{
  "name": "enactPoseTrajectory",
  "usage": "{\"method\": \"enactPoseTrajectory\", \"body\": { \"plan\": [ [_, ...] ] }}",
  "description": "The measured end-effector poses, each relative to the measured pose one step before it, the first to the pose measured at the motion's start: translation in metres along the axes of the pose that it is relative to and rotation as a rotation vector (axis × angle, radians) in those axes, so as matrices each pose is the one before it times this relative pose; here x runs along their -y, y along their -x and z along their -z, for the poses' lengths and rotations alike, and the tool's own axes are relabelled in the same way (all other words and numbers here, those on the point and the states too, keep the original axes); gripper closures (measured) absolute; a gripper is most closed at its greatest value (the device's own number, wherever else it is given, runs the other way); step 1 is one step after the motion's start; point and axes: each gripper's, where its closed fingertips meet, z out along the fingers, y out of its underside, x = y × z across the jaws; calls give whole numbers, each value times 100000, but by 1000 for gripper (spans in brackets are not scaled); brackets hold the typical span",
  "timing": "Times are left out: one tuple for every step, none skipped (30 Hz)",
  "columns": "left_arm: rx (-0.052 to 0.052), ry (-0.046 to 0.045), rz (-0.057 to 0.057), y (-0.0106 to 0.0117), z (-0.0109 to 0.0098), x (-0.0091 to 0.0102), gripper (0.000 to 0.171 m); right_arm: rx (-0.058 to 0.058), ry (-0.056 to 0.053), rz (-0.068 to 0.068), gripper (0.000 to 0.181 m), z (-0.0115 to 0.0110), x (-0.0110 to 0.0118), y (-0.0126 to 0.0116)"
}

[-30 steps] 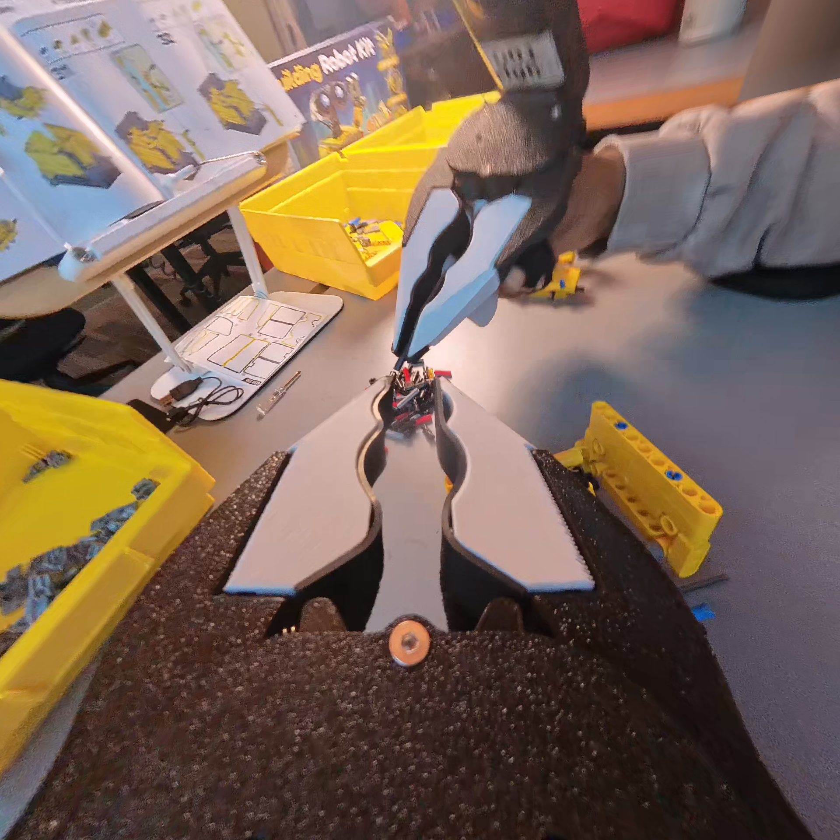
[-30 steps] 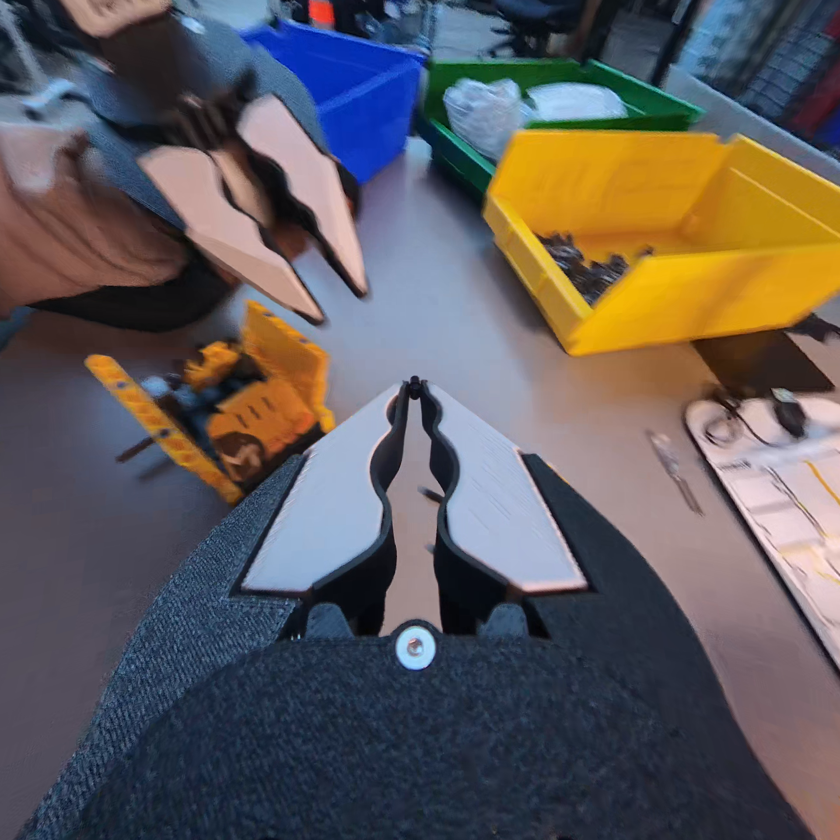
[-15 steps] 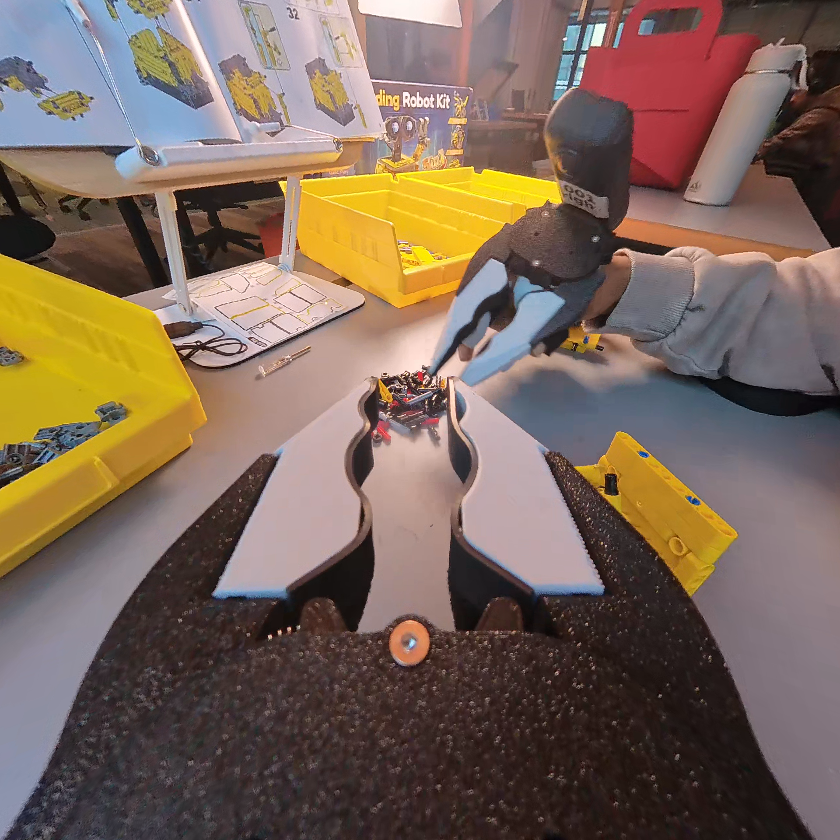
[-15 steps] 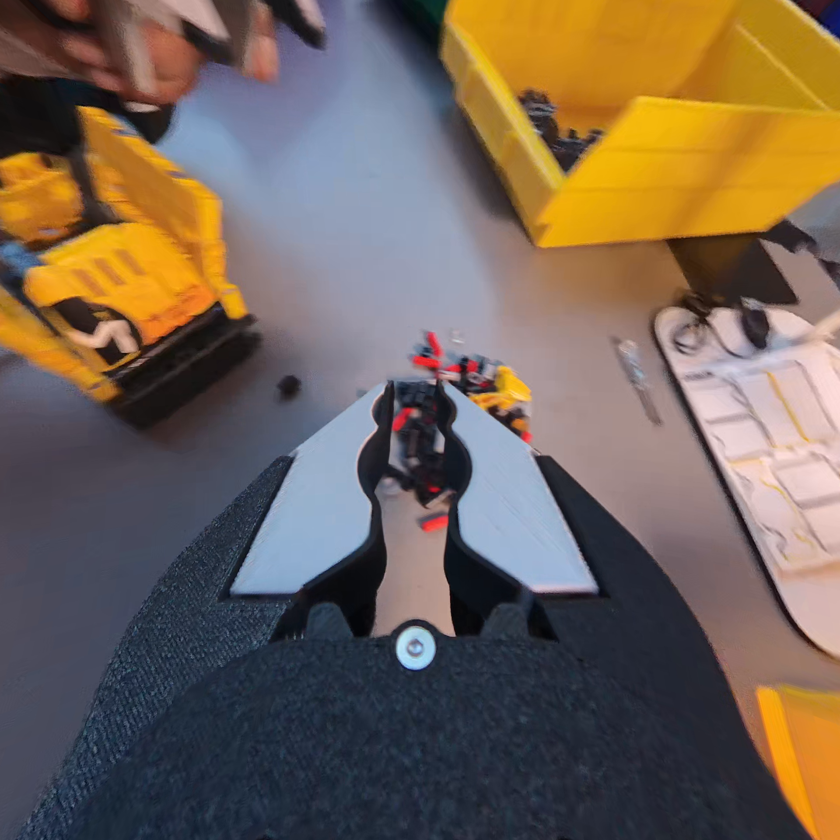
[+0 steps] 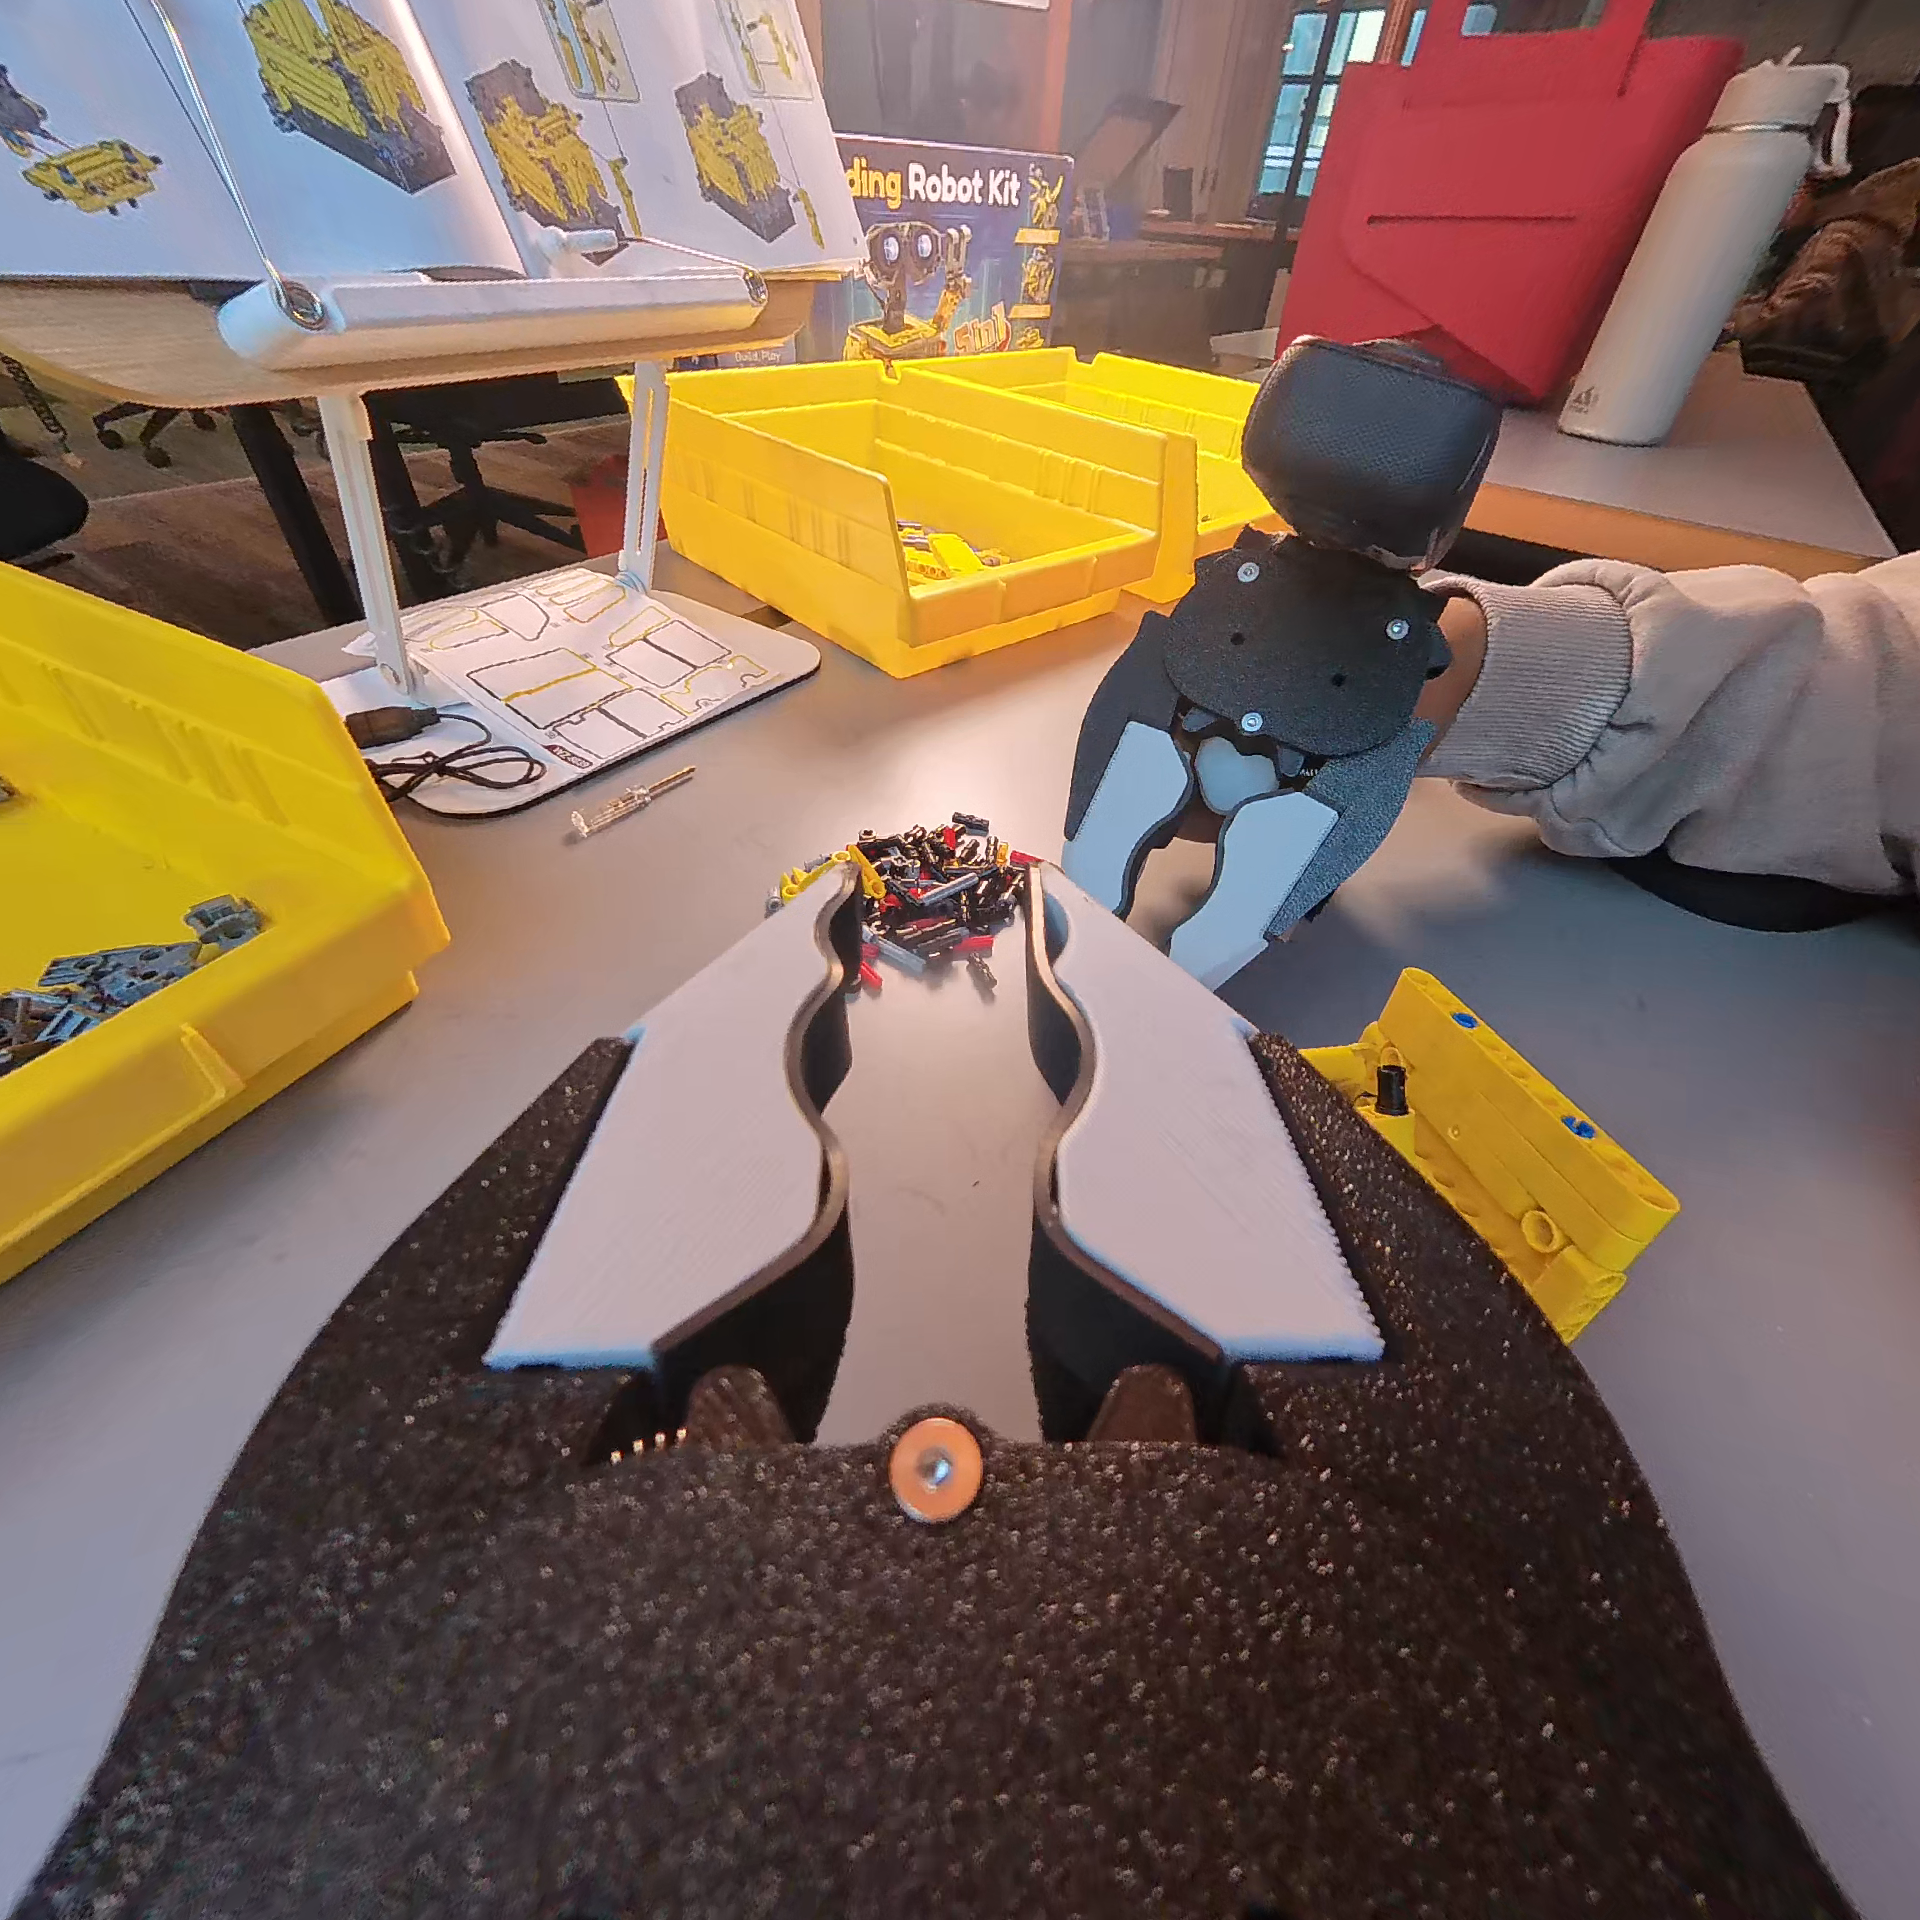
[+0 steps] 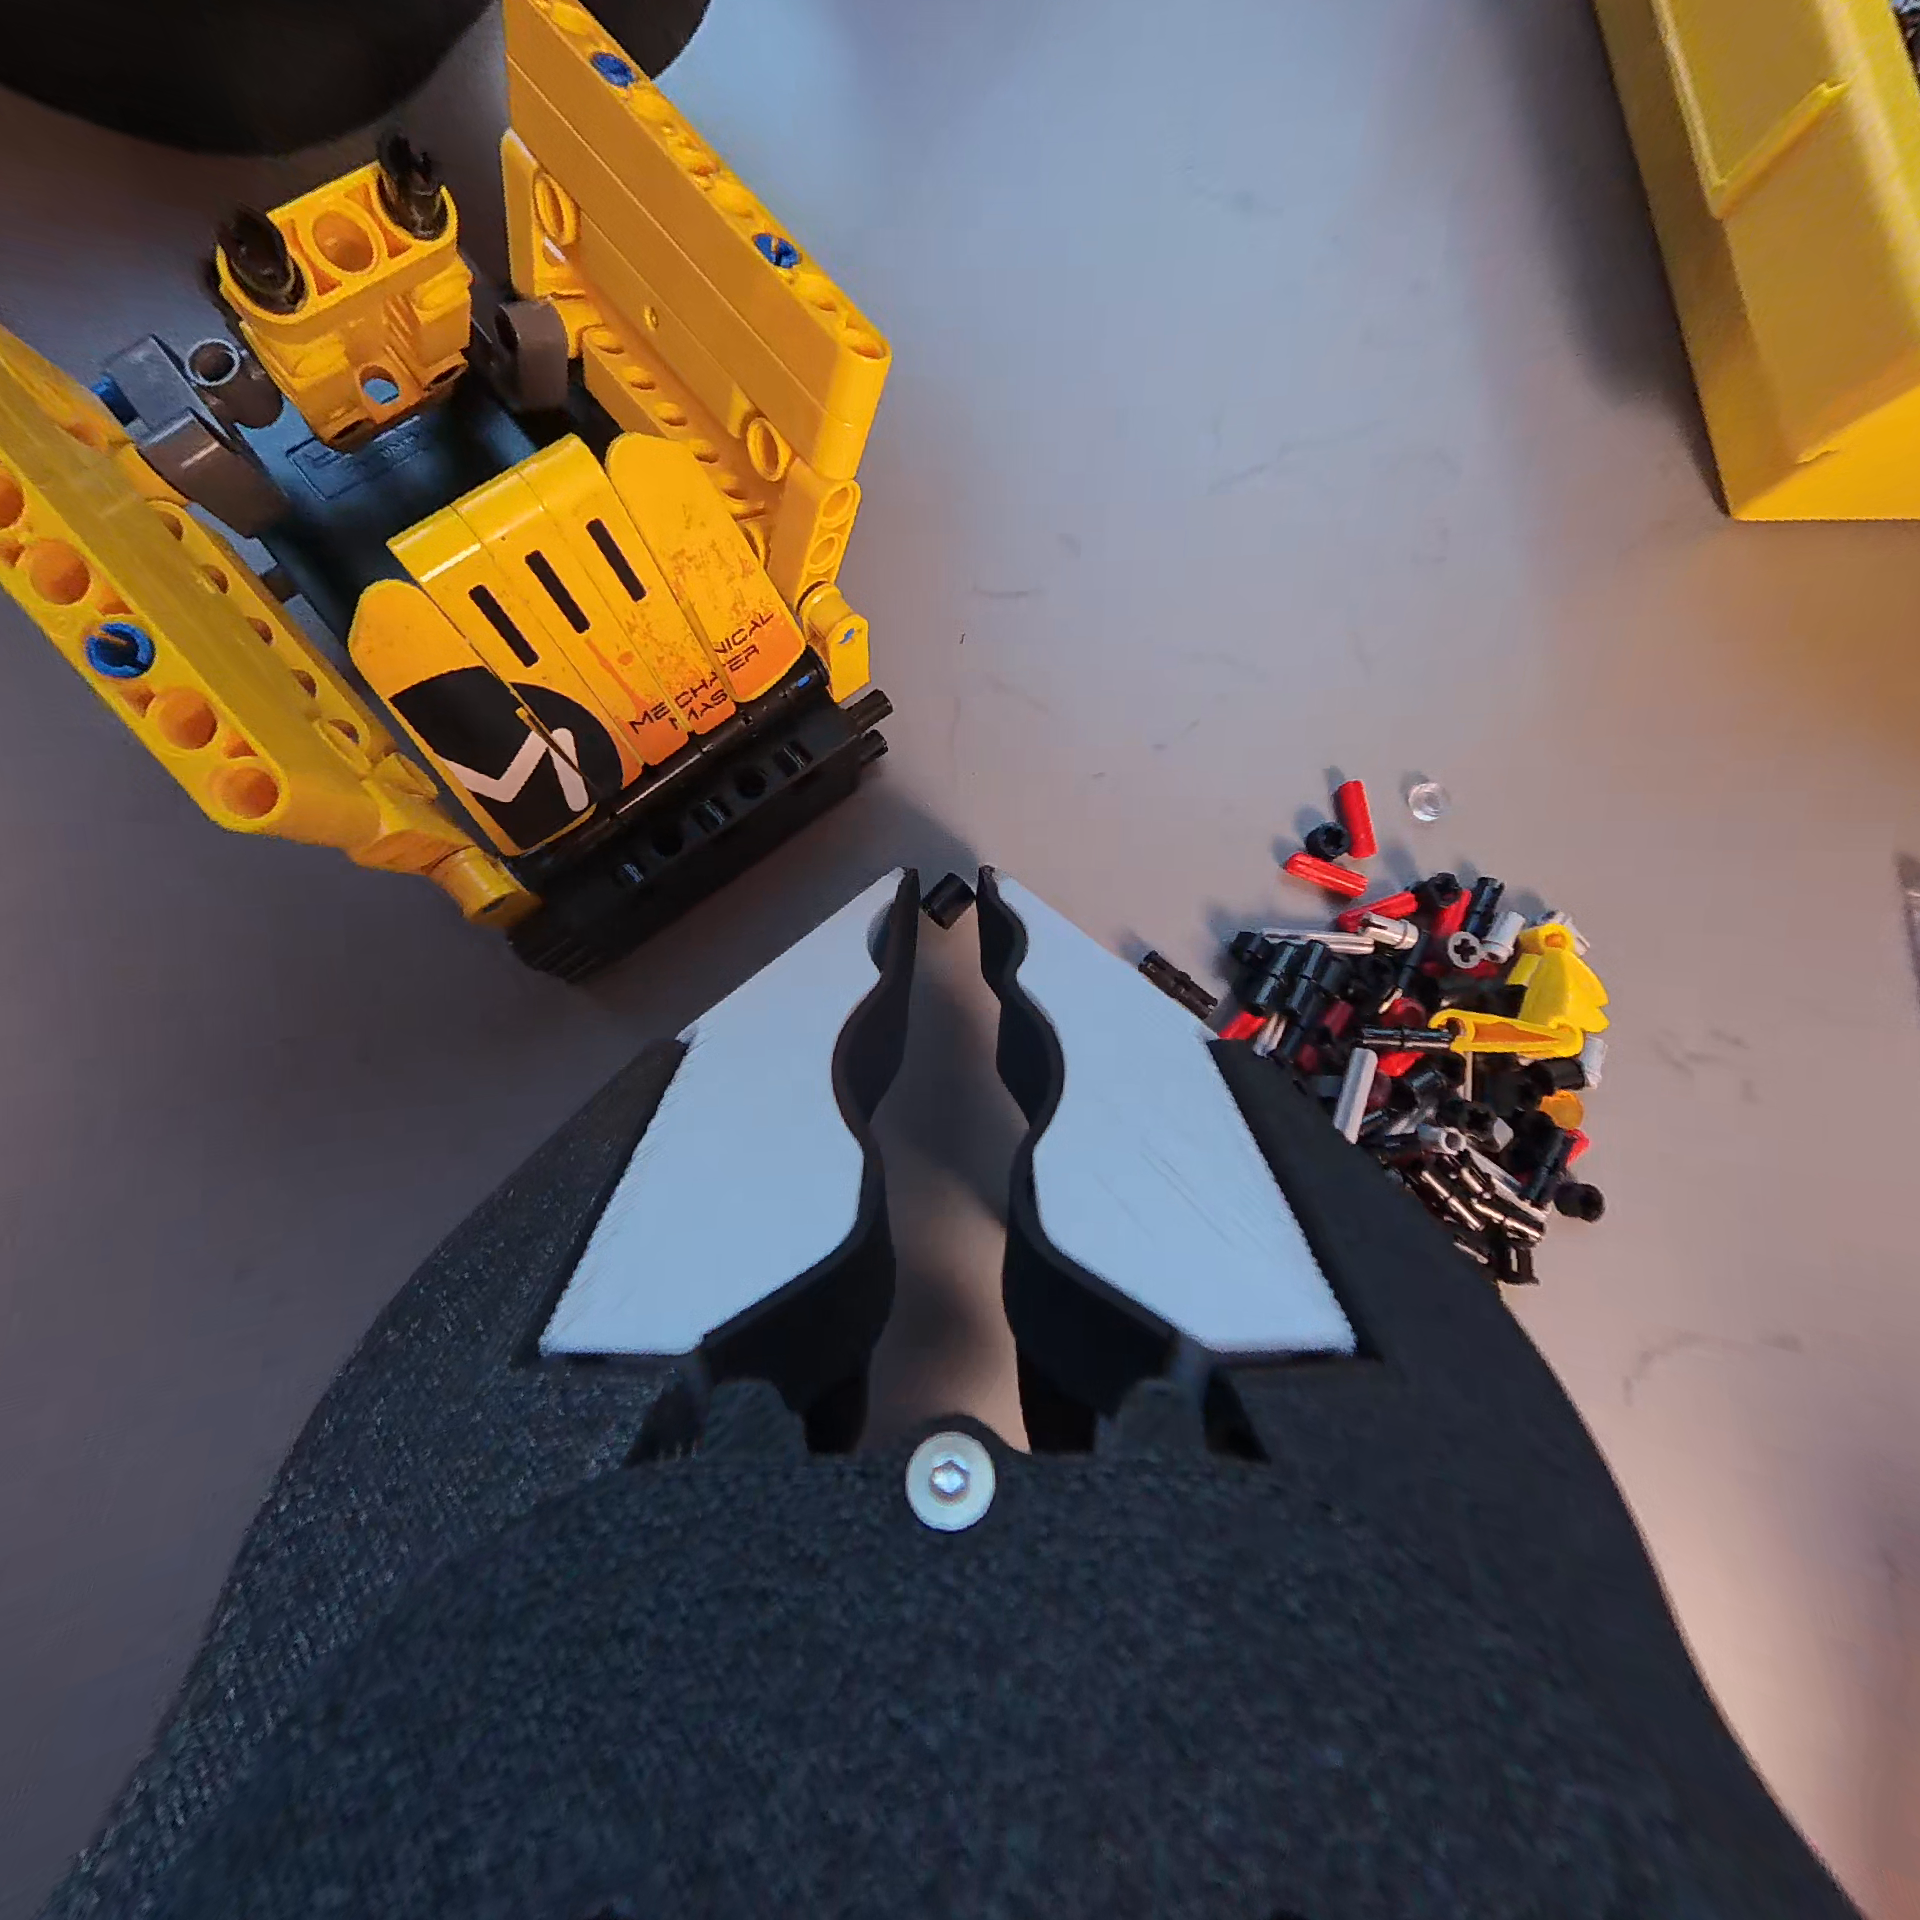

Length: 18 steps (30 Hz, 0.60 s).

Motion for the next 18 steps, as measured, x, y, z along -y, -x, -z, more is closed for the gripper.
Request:
{"method": "enactPoseTrajectory", "body": {
  "plan": [
    [-130, 105, -55, -32, -2, -24, 142, -204, -83, 219, 171, 3, 9, -2],
    [4, 109, -49, -20, -13, -13, 142, -126, -26, 146, 171, 12, -20, 4],
    [79, 62, -107, 1, -7, -28, 142, -57, 13, -6, 171, 13, -13, 4],
    [-37, 83, -62, -6, -7, -10, 142, -102, -46, 57, 171, 9, -5, -7],
    [-52, 75, 17, -9, -18, -16, 142, -173, -65, 188, 171, 17, -8, -7],
    [36, 38, 5, 5, 1, -15, 142, -346, -17, 207, 171, 17, -14, -46],
    [-25, 133, 1, 1, -3, -36, 142, -640, 24, 43, 171, 33, -39, -108],
    [-52, 200, 54, -7, -20, -42, 142, -695, 118, -120, 171, 41, -78, -150],
    [-36, 112, -5, 4, -14, -32, 142, -778, 165, -408, 171, 70, -87, -228],
    [-16, 116, -82, -20, -13, -14, 142, -1440, -207, -688, 171, 109, -45, -370],
    [23, 125, -109, -8, -23, -23, 142, -1808, -612, -1091, 171, 175, 4, -503],
    [86, 193, -116, 1, -18, -32, 142, -2650, -792, -1414, 171, 244, 33, -731],
    [-15, 210, -150, -11, -17, -35, 142, -4283, -1192, -1577, 171, 316, 64, -1074],
    [-128, 153, -85, -31, -21, -27, 142, -5587, -1338, -2221, 171, 350, 33, -1402],
    [-12, 88, -53, -12, -13, -20, 142, -6077, -826, -2950, 172, 310, -111, -1586],
    [3, 81, -103, -7, -11, -9, 142, -5668, -90, -3006, 172, 188, -294, -1570],
    [-78, 115, -38, -18, -20, -21, 142, -4029, 810, -2707, 172, 27, -454, -1253],
    [-54, 182, 0, -4, -20, -29, 142, -1683, 937, -2069, 172, -90, -458, -741]
  ]
}}
